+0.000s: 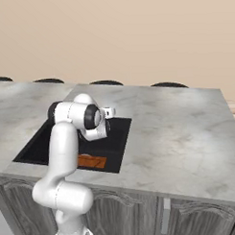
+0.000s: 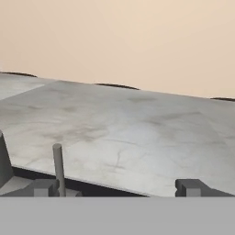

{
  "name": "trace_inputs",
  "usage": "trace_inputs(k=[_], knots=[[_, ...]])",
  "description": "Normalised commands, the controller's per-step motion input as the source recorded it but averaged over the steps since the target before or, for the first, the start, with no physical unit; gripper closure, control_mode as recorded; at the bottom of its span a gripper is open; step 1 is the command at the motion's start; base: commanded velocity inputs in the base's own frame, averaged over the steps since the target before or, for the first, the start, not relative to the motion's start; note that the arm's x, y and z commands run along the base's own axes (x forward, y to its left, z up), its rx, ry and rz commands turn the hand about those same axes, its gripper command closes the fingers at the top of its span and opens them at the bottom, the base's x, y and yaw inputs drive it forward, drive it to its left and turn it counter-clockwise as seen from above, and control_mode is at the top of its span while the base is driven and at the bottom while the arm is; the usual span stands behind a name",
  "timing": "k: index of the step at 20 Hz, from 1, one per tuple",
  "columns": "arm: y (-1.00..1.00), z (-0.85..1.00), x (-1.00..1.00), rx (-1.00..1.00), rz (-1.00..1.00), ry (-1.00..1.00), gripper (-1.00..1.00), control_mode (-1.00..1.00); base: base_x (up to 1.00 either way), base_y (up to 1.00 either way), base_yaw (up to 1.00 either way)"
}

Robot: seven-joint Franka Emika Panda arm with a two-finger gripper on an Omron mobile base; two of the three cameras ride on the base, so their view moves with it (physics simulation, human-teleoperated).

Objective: Turn on the sink faucet with hot water and rinse the cutting board for ten seconds, then turn off the faucet. Push the cutting board to reach the water if necessary.

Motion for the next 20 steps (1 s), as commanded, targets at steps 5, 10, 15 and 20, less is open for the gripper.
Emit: trace_inputs(k=[5, 10, 15, 20], knots=[[0.00, -0.12, 0.12, 0.00, 0.00, 0.00, -1.00, -1.00, 0.00, 0.00, 0.00], [0.00, -0.12, 0.09, 0.00, 0.00, 0.00, -1.00, -1.00, 0.00, 0.00, 0.00], [0.00, -0.08, 0.08, 0.00, 0.00, 0.00, -1.00, -1.00, 0.00, 0.00, 0.00], [0.00, -0.09, 0.05, 0.00, 0.00, 0.00, -1.00, -1.00, 0.00, 0.00, 0.00]])
